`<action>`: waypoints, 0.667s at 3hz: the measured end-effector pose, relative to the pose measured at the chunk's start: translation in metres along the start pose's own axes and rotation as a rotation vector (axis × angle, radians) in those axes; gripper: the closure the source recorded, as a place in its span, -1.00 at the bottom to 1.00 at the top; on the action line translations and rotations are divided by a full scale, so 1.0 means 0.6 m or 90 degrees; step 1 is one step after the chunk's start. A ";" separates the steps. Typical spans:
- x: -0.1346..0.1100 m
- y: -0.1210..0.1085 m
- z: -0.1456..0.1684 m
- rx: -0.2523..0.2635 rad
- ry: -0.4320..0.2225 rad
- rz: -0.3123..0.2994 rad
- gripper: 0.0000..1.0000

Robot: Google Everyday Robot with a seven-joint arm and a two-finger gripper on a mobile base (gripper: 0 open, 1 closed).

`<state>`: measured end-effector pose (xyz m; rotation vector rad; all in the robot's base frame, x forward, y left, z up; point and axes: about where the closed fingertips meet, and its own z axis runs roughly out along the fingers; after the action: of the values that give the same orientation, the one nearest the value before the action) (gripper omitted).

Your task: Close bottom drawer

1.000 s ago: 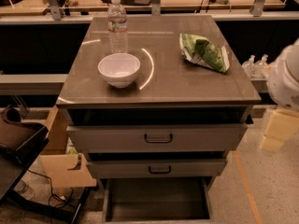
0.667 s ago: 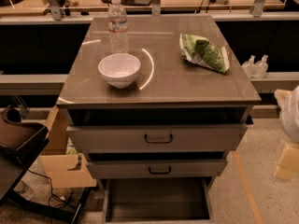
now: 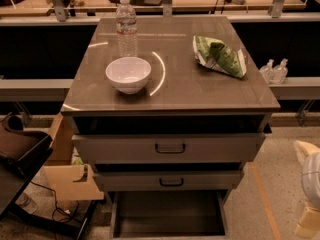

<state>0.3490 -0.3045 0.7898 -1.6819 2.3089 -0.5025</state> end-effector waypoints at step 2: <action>0.017 0.015 0.060 -0.028 -0.017 0.029 -1.00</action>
Offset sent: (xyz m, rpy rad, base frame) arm 0.0112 -0.0321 -0.0996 0.1506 0.0768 -0.0858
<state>0.3522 -0.3164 0.7534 -1.6408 2.3502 -0.4216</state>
